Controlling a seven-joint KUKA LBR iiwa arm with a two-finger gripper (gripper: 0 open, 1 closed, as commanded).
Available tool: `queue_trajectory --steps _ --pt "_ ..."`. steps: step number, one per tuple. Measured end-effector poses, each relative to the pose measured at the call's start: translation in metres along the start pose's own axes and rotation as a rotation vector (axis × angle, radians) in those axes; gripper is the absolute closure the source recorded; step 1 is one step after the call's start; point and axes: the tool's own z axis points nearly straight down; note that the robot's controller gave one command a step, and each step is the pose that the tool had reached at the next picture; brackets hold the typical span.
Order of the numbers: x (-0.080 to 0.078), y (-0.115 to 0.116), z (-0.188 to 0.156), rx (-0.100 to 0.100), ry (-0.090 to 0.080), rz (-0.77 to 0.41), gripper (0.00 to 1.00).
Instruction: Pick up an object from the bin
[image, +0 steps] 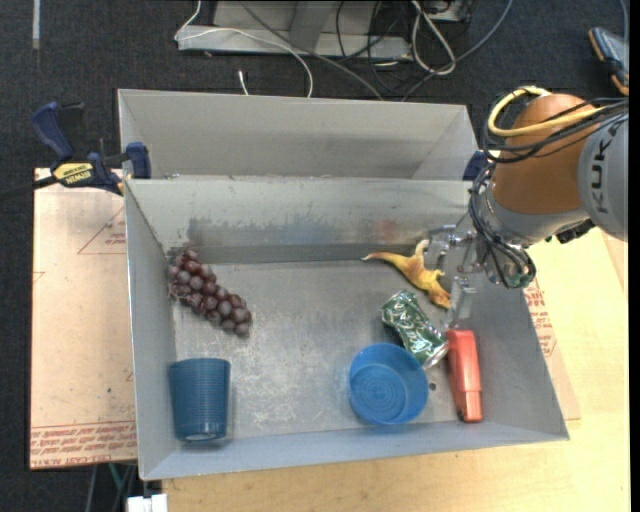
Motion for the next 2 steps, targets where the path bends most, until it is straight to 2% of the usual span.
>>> queue_trajectory --steps 1,2 --pt "0.0000 0.0000 0.0000 0.000 0.000 0.000 1.00" --pt "0.0000 0.0000 0.0000 0.000 0.000 0.000 1.00"
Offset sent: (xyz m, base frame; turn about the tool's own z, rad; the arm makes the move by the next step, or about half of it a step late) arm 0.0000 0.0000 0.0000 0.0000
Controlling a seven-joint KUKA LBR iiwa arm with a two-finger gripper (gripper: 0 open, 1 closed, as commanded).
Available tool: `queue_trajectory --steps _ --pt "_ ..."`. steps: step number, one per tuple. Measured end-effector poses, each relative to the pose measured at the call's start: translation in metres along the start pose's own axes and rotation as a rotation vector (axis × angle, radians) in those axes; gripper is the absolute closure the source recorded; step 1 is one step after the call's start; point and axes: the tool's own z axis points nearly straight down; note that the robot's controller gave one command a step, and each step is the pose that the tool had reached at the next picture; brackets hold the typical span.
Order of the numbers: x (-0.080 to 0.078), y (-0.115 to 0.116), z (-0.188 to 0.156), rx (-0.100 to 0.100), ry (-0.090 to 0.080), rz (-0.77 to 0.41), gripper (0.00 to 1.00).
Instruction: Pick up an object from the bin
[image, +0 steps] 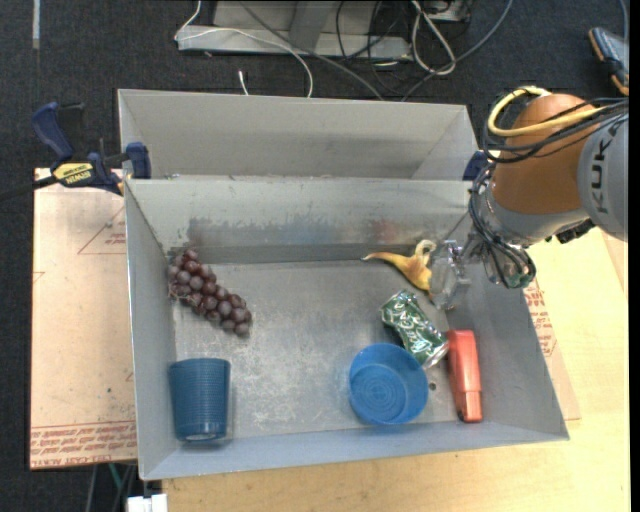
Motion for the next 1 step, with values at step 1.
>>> queue_trajectory --steps 1 --pt "0.0125 -0.0274 -0.0038 -0.001 -0.002 0.118 1.00"
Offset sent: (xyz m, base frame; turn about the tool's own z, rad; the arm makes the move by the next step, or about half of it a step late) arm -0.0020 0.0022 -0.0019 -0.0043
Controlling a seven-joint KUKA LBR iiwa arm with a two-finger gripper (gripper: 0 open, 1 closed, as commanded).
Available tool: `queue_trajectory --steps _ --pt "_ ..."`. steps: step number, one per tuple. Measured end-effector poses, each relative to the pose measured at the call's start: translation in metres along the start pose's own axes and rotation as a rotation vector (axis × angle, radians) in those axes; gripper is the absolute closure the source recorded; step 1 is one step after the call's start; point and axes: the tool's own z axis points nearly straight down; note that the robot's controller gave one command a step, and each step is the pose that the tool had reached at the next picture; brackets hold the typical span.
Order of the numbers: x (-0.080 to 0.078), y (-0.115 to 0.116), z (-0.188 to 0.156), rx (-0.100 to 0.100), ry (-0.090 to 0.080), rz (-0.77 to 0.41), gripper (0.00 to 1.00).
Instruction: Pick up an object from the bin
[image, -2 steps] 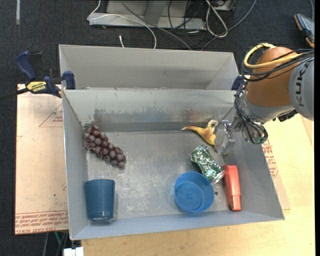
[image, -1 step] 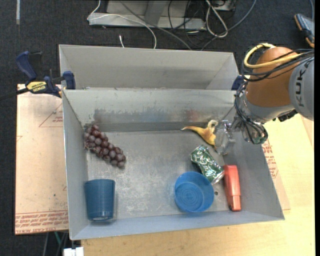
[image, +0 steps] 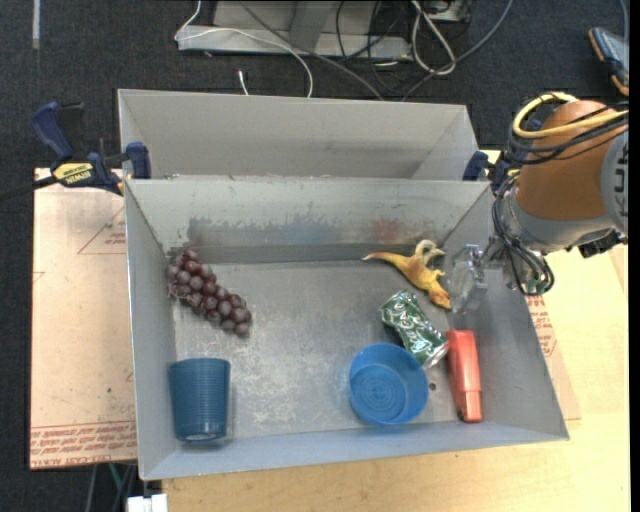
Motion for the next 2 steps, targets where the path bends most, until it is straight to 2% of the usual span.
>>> queue_trajectory --steps 1,2 --pt "-0.008 0.032 0.006 -0.001 -0.001 -0.123 1.00" --pt "0.085 0.022 0.037 0.009 -0.048 -0.261 1.00"
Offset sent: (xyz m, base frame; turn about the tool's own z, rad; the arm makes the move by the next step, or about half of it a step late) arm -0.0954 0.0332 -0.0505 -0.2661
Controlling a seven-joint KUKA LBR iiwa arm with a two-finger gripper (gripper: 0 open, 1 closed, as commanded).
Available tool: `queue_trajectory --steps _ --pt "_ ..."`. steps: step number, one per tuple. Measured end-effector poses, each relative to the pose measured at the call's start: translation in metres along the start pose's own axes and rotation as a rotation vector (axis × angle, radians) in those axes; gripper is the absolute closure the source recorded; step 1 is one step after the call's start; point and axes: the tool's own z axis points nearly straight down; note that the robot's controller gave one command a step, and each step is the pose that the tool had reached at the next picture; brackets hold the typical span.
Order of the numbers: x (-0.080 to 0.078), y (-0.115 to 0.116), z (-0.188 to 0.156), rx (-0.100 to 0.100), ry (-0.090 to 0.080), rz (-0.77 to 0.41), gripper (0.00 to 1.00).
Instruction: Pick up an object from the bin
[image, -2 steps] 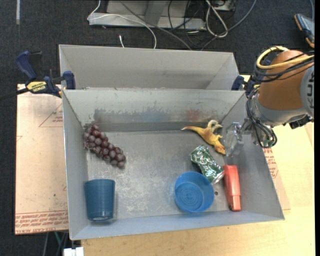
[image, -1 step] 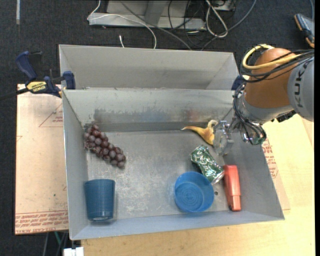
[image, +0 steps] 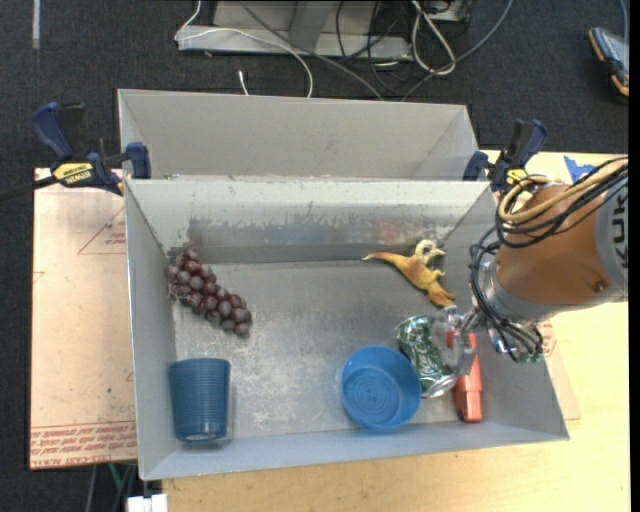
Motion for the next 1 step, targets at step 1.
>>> queue_trajectory --steps 1 --pt "-0.0744 -0.0021 -0.0280 -0.008 0.025 0.243 1.00"
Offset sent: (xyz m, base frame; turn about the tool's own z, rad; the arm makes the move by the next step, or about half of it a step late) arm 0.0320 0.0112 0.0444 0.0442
